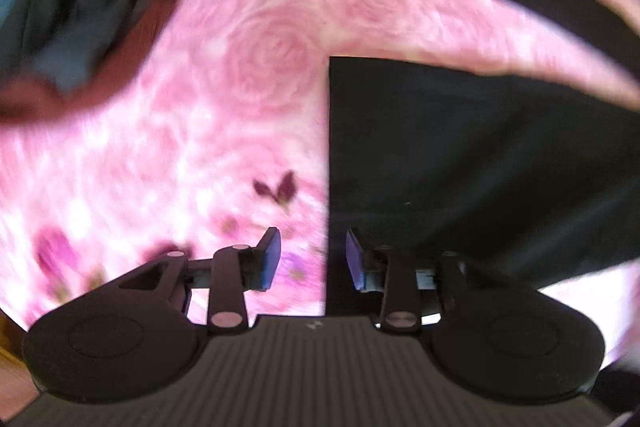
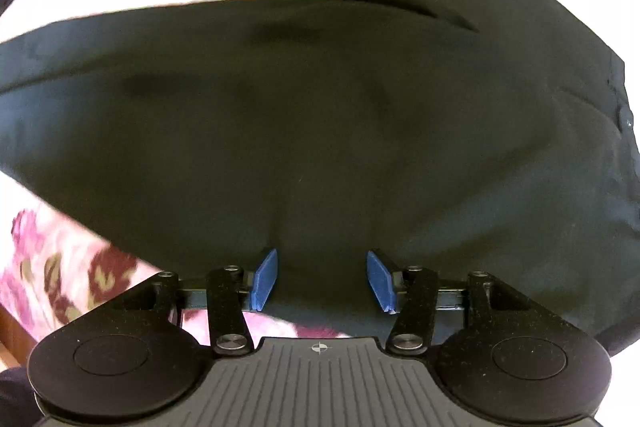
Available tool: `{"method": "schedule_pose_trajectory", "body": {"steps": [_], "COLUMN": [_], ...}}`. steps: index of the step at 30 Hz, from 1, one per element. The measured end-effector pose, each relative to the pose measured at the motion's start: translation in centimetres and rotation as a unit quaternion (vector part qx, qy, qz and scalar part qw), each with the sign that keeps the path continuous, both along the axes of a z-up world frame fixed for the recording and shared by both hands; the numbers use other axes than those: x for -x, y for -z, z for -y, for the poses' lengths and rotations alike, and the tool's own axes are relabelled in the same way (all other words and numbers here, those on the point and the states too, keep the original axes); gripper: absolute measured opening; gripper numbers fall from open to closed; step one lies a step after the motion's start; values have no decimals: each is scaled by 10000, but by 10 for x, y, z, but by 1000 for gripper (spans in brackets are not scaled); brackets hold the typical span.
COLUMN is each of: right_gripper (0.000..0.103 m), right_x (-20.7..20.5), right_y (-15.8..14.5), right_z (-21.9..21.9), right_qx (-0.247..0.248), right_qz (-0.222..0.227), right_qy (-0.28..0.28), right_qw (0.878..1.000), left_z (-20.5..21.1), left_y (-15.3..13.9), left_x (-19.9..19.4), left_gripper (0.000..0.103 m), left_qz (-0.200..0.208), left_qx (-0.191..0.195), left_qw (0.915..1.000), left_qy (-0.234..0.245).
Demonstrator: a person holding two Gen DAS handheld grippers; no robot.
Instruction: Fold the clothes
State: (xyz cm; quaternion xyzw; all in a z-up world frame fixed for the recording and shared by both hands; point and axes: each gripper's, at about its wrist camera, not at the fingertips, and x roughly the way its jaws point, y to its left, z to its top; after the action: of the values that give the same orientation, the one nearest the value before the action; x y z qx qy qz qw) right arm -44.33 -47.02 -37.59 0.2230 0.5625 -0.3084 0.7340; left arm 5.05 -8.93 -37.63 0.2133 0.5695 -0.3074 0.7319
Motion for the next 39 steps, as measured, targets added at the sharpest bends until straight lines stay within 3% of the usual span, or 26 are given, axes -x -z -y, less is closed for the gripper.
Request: {"method": "schedule_pose_trajectory", "body": {"steps": [2,4,5,6,7,8,9,11,15,19,21,26,30,34,37,39], "right_gripper": [54,54,54,54,54,54,54,55,56,56,57,70,73,74,75,75], "right_x": [-4,-10,-13,-13,-14,-14,-14,-14,-6,9,20,56,97,142,172,193], "right_y": [-1,3,1,0,-1,-2,-2,-4,-11,-35,-47,-76,-101,-129,-149,-165], "right_z": [2,2,-2,-3,-4,-4,-5,-7,-13,-21,-28,-41,-47,-47,-40,-39], "right_qx": [-41,-111,-121,-147,-177,-204,-230,-284,-353,-334,-300,-160,-10,217,399,498], "right_qz": [-43,-52,-65,-79,-94,-119,-146,-235,-306,-340,-349,-318,-57,248,457,592], "right_qy": [107,292,370,447,525,578,627,681,993,1524,1723,2120,2372,2351,2130,1885], "right_qw": [9999,9995,9992,9989,9984,9980,9977,9970,9940,9872,9840,9766,9715,9714,9752,9790], "left_z": [-5,-2,-1,0,1,2,1,-1,-7,-5,-2,17,30,35,35,33], "left_y": [7,16,18,19,18,16,16,18,8,-18,-32,-58,-75,-94,-116,-134], "left_x": [-2,4,7,10,12,12,11,4,-4,11,22,79,142,210,262,299], "left_gripper": [34,35,34,25,23,15,0,0,2,10,23,43,56,63,64,71], "left_qz": [-459,-594,-534,-402,-261,-185,-52,178,259,416,465,421,384,633,1020,1340], "left_qx": [248,75,42,14,-30,-27,-85,-360,-454,-297,-234,-48,110,146,16,-74], "left_qw": [9980,9975,9981,9989,9996,9998,9999,9991,9984,9985,9985,9991,9991,9977,9947,9909], "left_qy": [-345,-375,-317,-221,-136,-83,-94,-129,-207,-199,-151,-38,130,199,88,13]}}
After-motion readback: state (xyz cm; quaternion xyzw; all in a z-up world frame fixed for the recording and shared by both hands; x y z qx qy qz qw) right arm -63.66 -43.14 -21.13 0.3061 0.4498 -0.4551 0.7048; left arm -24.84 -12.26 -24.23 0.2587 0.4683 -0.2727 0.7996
